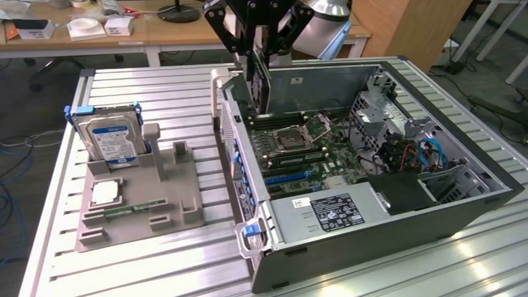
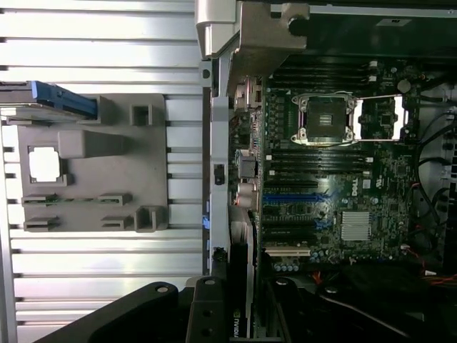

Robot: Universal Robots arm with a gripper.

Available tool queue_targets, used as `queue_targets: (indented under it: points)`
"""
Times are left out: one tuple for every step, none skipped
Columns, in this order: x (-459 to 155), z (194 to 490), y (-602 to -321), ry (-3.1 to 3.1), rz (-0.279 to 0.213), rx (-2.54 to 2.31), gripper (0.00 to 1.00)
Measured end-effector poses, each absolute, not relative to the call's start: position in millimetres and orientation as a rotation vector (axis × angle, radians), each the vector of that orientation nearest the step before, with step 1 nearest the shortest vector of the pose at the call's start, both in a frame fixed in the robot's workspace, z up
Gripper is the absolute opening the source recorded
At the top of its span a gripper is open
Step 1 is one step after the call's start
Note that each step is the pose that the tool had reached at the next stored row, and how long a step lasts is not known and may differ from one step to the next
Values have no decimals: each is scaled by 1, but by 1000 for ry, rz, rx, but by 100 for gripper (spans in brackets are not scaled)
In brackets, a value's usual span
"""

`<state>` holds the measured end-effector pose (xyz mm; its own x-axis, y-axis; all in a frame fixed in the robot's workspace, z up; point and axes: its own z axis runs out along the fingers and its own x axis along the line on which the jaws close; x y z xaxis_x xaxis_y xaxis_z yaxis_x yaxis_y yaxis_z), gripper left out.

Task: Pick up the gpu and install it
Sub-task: 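Pick up the gpu and move the gpu toward the slot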

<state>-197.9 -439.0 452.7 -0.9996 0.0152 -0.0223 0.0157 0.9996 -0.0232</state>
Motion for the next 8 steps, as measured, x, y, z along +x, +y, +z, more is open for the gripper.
queue_targets:
  points:
    - [-197,453,-439,3119,-36,24,27]
    - [-195,453,-439,3119,-36,24,27]
    - [-194,453,-439,3119,-36,24,27]
    - [-193,453,-439,3119,-36,24,27]
    - [-192,453,-439,3119,-36,24,27]
    - [-191,453,-439,3119,-36,24,27]
    - [-190,453,-439,3119,-35,24,27]
    - [-189,453,-439,3119,-35,24,27]
